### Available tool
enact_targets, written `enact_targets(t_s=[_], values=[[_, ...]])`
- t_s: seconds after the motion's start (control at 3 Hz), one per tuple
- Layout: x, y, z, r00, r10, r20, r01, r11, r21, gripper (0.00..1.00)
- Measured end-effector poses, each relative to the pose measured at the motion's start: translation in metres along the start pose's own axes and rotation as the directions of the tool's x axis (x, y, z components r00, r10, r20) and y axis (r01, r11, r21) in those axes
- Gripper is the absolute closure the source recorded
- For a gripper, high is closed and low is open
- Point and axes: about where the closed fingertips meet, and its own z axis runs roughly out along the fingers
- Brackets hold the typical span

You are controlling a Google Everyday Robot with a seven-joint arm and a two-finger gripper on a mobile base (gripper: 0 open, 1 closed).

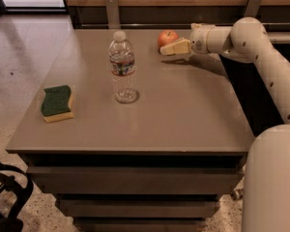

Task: Pick apple

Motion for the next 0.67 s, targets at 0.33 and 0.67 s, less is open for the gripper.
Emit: enact_targets(t_s=[0.33,0.67], values=[[0.000,0.002,0.013,1.000,0.005,0.010,-0.005,0.9998,-0.021,0.00],[0.005,0.011,0.026,1.000,0.021,0.001,-0.021,0.9980,-0.059,0.00]])
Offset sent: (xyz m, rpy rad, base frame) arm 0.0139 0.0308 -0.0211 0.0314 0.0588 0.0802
